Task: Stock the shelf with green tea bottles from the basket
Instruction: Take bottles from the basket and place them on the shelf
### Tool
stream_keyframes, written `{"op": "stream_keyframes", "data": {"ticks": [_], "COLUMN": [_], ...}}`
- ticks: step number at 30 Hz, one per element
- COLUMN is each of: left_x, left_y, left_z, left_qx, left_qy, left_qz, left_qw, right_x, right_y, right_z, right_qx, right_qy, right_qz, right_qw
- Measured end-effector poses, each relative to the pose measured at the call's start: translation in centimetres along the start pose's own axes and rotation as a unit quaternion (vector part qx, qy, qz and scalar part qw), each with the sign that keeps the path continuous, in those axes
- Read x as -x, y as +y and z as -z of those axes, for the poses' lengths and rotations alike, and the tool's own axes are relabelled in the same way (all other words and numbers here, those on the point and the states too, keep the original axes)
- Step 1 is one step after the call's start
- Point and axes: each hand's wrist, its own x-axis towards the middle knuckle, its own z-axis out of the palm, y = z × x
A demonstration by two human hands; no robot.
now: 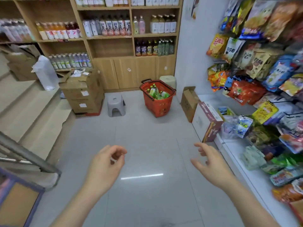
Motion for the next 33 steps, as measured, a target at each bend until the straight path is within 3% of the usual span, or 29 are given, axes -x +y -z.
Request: {"op": "stream_keyframes", "data": {"ticks": [7,12,16,18,20,23,28,33], "left_x": [-22.0,-37.7,-48.9,-54.8,-60.7,-70.4,-87.2,-101.5], "left_y": [-4.2,-5.6,-7.3,-9.0,-11.2,-14.8,-19.4,-20.6], "left_z": [-9.2,-12.3,-13.6,-14.7,-15.9,-17.3,-19.3,-23.7], "left_qx": [-0.103,-0.115,-0.003,0.026,0.022,0.004,0.013,0.014], "left_qy": [-0.096,-0.13,-0.124,-0.103,-0.073,-0.047,-0.135,-0.23], "left_qz": [-0.051,-0.04,0.031,0.041,0.033,0.01,0.036,0.032], "left_qw": [0.989,0.984,0.992,0.994,0.997,0.999,0.99,0.973], "right_x": [-19.2,-34.6,-46.3,-51.9,-57.5,-65.5,-78.7,-90.4], "right_y": [2.1,0.2,-2.2,-2.9,-3.6,-5.6,-9.4,-11.2], "right_z": [-3.1,-4.0,-5.2,-6.6,-8.3,-11.4,-15.0,-16.4], "right_qx": [-0.009,-0.171,-0.311,-0.258,-0.119,-0.034,-0.109,-0.237], "right_qy": [0.039,0.037,0.009,0.034,0.086,0.127,0.173,0.254], "right_qz": [-0.062,-0.158,-0.213,-0.189,-0.137,-0.074,-0.151,-0.231], "right_qw": [0.997,0.972,0.926,0.947,0.98,0.989,0.967,0.909]}}
